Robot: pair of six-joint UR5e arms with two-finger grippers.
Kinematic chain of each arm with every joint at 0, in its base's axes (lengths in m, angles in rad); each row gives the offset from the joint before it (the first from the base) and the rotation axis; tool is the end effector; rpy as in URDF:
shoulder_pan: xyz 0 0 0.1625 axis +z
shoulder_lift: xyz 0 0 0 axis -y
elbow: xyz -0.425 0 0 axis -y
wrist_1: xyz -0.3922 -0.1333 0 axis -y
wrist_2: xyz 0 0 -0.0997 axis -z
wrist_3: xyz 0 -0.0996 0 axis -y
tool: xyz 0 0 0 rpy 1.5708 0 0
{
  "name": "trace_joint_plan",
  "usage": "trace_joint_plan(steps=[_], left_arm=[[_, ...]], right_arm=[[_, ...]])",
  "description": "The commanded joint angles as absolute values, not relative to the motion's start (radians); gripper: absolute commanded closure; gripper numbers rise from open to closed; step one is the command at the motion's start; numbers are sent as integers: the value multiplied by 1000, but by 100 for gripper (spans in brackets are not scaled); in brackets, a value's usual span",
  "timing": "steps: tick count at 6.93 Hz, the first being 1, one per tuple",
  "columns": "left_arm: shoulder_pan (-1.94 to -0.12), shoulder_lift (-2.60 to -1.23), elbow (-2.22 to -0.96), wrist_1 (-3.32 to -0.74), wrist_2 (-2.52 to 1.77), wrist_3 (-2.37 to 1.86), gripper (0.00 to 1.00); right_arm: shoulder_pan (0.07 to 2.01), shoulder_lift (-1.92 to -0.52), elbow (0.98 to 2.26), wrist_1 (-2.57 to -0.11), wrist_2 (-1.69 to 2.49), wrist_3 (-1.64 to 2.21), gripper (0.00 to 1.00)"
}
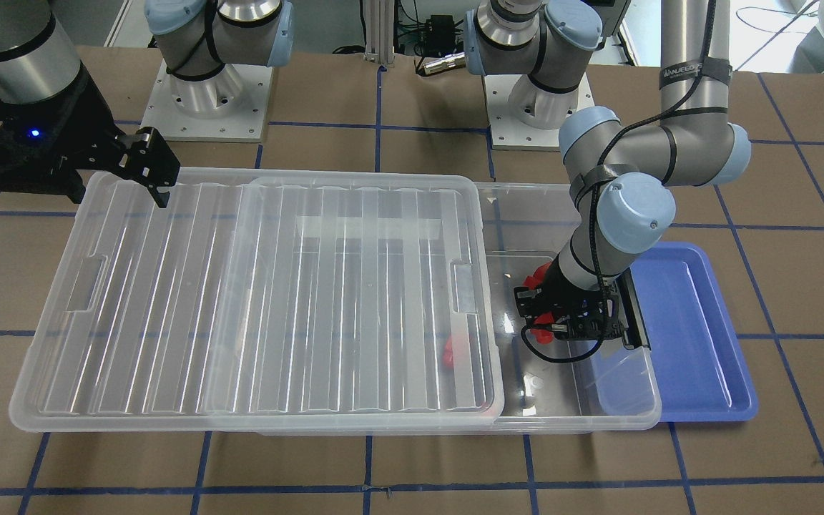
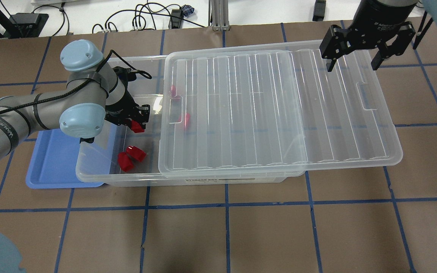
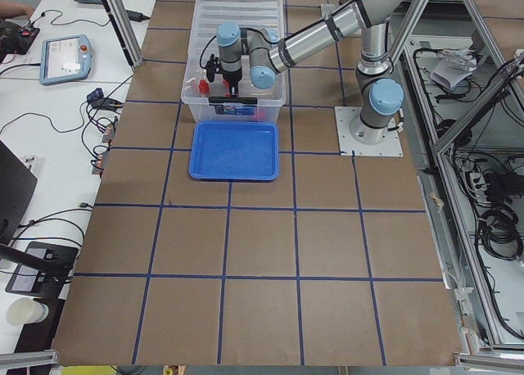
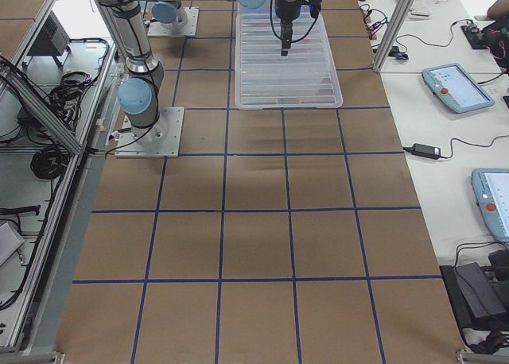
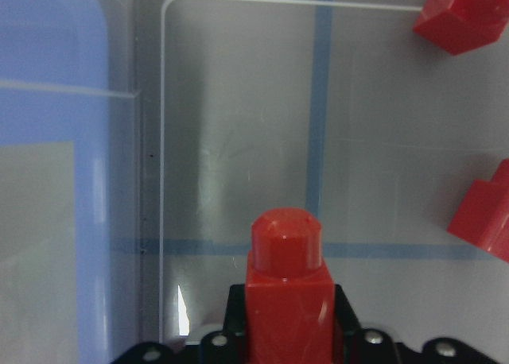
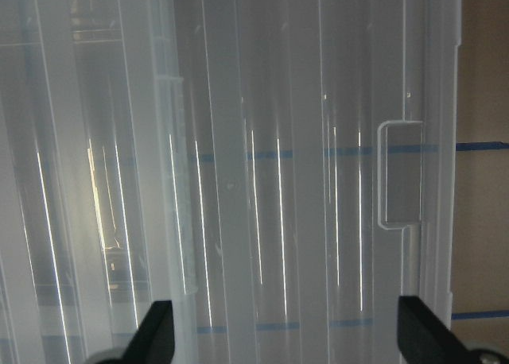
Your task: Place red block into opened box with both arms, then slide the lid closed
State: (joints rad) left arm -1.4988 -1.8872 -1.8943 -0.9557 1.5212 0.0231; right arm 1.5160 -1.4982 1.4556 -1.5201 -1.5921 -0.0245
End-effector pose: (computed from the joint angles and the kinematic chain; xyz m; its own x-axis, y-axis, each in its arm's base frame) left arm -0.0987 -0.5526 0.2303 -0.9975 -0.0500 0.0501 -0.0489 0.9985 0.0237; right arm 0.1024 -0.5280 0.5027 -0.9993 0.0301 0.0211 0.0303 0.9995 0.0086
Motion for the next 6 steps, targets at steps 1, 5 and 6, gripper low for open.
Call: trace_joint_plan(steps=[1,5,6], left_arm=[[-1500,-1898,-1901,-951,1523,14,29],[-1522,-1777,-1624,-1290,1528,18,0],[-1529,-1720,-1524,-1424,1532,21,0]], right_arm=[[1514,-1497,1453,-1514,-1607,-25,0],[1418,-1490,1448,-1511,-1640,-48,0],[1328,-1488,1457,-1512,-1646,-92,0]])
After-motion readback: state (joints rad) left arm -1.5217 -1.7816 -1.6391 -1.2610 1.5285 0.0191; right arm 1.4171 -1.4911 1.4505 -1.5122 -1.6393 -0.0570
